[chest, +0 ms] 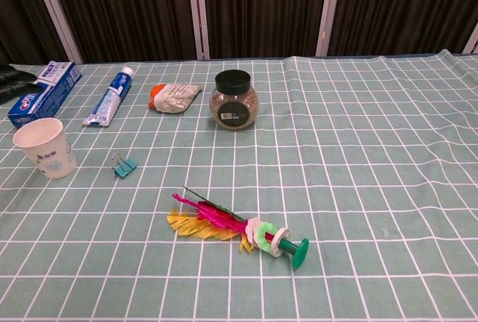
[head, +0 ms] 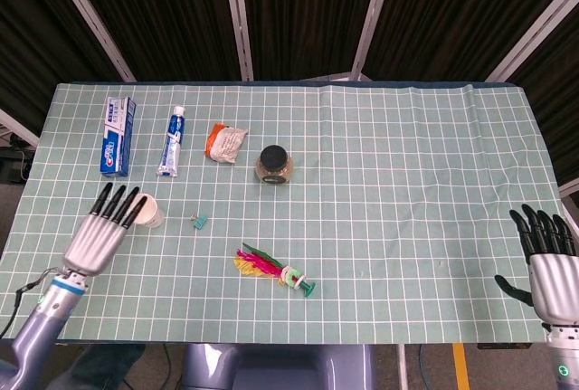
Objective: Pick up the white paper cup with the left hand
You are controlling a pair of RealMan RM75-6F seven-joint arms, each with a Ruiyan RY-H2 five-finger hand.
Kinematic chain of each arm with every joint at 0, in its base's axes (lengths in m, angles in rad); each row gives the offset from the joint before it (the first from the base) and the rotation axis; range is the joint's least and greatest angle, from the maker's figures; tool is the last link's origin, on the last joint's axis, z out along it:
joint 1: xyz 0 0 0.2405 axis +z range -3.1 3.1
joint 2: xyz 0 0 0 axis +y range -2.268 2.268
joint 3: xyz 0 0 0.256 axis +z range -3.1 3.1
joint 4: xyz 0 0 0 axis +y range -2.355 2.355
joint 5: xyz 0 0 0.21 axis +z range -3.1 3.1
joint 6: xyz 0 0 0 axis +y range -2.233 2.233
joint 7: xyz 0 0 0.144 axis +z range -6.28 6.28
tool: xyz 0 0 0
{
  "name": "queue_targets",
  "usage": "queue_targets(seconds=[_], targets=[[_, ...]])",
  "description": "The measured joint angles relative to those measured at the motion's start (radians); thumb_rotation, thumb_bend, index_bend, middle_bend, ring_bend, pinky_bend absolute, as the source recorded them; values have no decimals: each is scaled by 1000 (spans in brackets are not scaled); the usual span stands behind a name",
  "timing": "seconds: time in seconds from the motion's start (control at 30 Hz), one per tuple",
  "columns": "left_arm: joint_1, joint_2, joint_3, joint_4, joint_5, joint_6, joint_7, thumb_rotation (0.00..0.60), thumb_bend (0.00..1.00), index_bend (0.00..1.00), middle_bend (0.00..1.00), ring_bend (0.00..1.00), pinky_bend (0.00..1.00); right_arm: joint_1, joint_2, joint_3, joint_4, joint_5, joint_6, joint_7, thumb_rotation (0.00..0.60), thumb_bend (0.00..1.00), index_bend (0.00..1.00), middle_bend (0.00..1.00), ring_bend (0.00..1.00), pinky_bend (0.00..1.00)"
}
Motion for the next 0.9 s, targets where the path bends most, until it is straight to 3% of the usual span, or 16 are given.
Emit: queue_targets(seconds=[0.2,0.4,0.5,0.63,0.77,0.9], targets=[[-86,-106,-8,137,-1,-95,175,600,0,0,0,0,0,1,4,8,6,30,-14,18,600,0,0,0,0,0],[-118,-148,1,227,9,-102,231,600,0,0,0,0,0,5,10,14,11,44,-21,33,600,0,0,0,0,0],[-129,-167,7,257,10,-97,247,600,0,24,1,7,61,5,11,15,12,47,-23,39,600,0,0,0,0,0],[-135,-183,16,274,7,-96,260,600,0,161,106,113,197,6,12,16,13,49,-25,41,600,0,0,0,0,0],[-138,-196,20,284,7,-91,273,600,0,435,289,271,320,8,11,17,15,51,-26,41,600,0,0,0,0,0],[-146,-218,28,315,20,-78,267,600,0,489,352,325,389,8,11,16,16,54,-29,43,600,0,0,0,0,0]])
